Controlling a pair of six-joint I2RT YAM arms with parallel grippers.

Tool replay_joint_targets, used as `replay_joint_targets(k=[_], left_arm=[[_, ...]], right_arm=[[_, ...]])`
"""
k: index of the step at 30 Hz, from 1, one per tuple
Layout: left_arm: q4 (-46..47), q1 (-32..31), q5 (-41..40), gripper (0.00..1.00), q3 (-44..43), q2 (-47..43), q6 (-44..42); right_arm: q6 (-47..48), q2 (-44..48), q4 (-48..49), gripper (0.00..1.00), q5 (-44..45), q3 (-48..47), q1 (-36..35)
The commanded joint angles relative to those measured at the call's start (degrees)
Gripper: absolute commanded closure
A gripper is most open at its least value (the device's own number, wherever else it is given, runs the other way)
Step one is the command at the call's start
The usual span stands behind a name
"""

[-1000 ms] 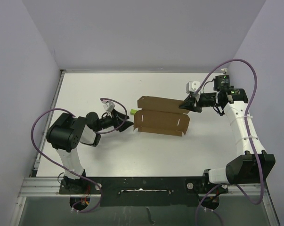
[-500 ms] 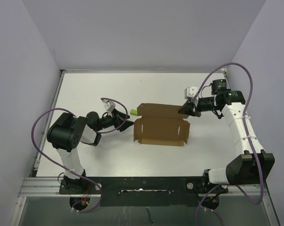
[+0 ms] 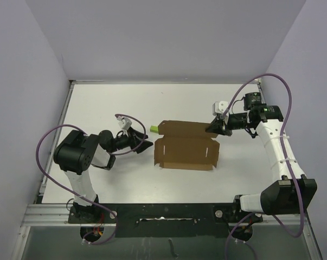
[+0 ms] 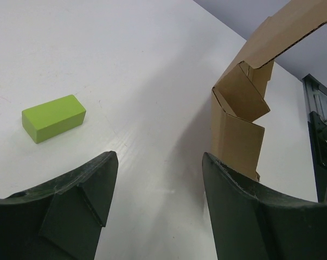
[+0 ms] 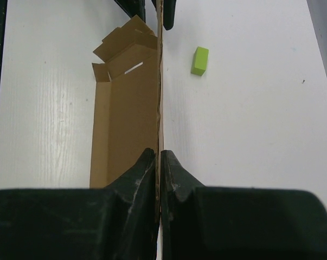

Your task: Fold the paper box

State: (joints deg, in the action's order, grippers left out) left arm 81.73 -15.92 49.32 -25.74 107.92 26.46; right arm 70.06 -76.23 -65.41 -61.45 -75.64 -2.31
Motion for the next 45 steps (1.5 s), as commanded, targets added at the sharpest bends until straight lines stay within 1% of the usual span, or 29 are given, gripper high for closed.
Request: replay_joint_targets(k=[1,5,9,12,16,18,21,23,24,29,32,35,37,41,45], left_arm=[[5.2,0.6,-1.4,0.37,0.3,-3.4,1.2],[4.6,-0.9,-3.7,0.31,1.8,-6.6,0.8],[0.5,-2.9,-6.6,0.28,3.3,-10.5,-1.8],[-2.8,-4.5,-10.3,0.27,4.4,-13.9,-3.3],[-14.4,-8.6,-18.6,0.26,3.9,-18.8,-9.8],[-20.1,-10.9,-23.6,0.28,3.1,-20.9,-12.7],[-26.5,-13.1,-29.5,0.34,1.8,-22.7,-15.0],[-28.9,-13.3,-31.3,0.43,1.0,-23.0,-15.4],[-29.6,-13.3,-31.7,0.48,0.6,-23.1,-15.3],[-30.6,-13.6,-31.8,0.67,-0.8,-22.7,-14.6],[-30.6,-14.1,-31.9,0.86,-1.6,-22.0,-14.7],[-30.3,-14.7,-32.2,0.97,-2.0,-21.6,-15.6],[-29.5,-15.2,-32.9,1.00,-2.0,-21.4,-16.6],[-26.7,-15.9,-34.3,1.00,-1.7,-20.7,-18.3],[-23.9,-16.4,-35.0,1.00,-1.6,-19.3,-19.9]], right_arm=[[-1.0,-0.1,2.4,1.00,-0.7,-5.0,0.2],[-1.7,-0.5,2.7,1.00,-1.5,-5.2,0.2],[-2.4,0.0,3.5,1.00,-1.7,-3.9,0.3],[-2.5,0.1,3.6,1.00,-1.6,-3.6,0.3],[-2.7,0.0,3.9,1.00,-1.8,-3.6,0.3],[-2.8,0.1,4.0,1.00,-1.9,-3.5,0.3],[-3.0,0.3,3.9,1.00,-2.0,-3.4,0.3],[-3.1,0.3,3.9,1.00,-2.4,-3.3,0.3],[-3.2,0.3,3.9,1.00,-2.5,-3.3,0.3],[-3.4,0.2,3.4,1.00,-3.4,-3.2,0.3],[-4.0,0.1,3.1,1.00,-4.1,-3.1,0.3],[-5.9,-0.9,3.2,1.00,-5.1,-3.1,0.3],[-6.9,-2.3,2.1,1.00,-5.8,-3.7,0.3],[-7.3,-7.2,-3.2,1.00,-6.9,-7.1,0.4],[-8.4,-9.9,-5.3,1.00,-8.8,-8.8,0.9]])
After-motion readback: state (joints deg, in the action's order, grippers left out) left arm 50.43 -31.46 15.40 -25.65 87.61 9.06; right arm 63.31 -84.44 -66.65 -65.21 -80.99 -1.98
